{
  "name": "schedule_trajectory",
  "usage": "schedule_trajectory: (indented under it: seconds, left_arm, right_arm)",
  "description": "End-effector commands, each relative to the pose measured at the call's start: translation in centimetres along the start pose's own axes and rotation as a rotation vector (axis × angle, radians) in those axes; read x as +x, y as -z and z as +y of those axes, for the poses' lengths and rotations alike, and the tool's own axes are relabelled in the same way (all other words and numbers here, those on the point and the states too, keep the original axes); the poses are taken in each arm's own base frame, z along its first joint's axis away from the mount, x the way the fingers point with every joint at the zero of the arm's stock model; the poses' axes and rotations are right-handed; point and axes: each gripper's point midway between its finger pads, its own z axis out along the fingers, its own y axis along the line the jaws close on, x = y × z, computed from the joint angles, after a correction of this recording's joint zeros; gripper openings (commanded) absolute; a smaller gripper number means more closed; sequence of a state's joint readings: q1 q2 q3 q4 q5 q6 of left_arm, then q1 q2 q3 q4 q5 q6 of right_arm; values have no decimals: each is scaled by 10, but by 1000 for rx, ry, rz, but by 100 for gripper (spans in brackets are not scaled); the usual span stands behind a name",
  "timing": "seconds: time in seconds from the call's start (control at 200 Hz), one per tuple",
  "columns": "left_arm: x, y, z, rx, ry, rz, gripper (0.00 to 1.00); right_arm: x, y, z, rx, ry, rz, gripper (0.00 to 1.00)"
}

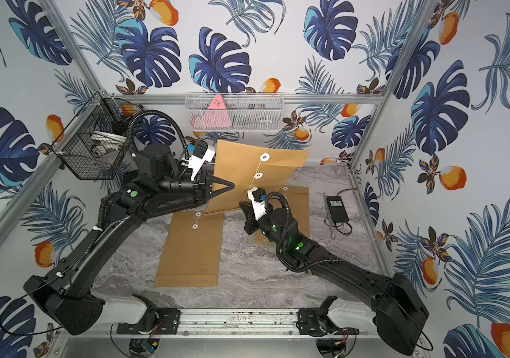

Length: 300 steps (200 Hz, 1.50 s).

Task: Close the mouth of the file bag
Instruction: Close the file bag.

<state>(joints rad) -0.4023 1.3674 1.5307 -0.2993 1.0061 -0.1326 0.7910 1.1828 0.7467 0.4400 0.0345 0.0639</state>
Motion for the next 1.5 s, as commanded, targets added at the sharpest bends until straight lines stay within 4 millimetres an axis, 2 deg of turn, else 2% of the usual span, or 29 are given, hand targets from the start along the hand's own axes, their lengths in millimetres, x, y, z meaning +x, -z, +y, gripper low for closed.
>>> schedule_trajectory:
  seconds: [0.0, 0.185, 0.405, 0.59, 0.776, 1.221, 1.496]
  left_arm:
    - [-10, 2, -12, 46, -30, -28, 0]
    - [-10, 2, -7, 21, -11, -34, 0]
    - [-9, 2, 5, -34, 23, -33, 0]
    - [-10, 4, 16, -73, 60, -47, 0]
    - [-7, 4, 19, -74, 88, -51, 0]
    - [4, 7, 25, -76, 163, -56, 0]
    - [12, 8, 30, -87, 201, -43, 0]
  right_arm:
    - [-3, 6, -13, 23, -33, -1, 0]
    - [-9, 18, -36, 89, -54, -9, 0]
    - [-21, 41, -67, 248, -65, -32, 0]
    - [-38, 63, -90, 403, -68, -65, 0]
    - [-55, 80, -109, 538, -38, -91, 0]
    - [-83, 88, -128, 700, 83, -82, 0]
    - [-102, 89, -130, 729, 135, -94, 0]
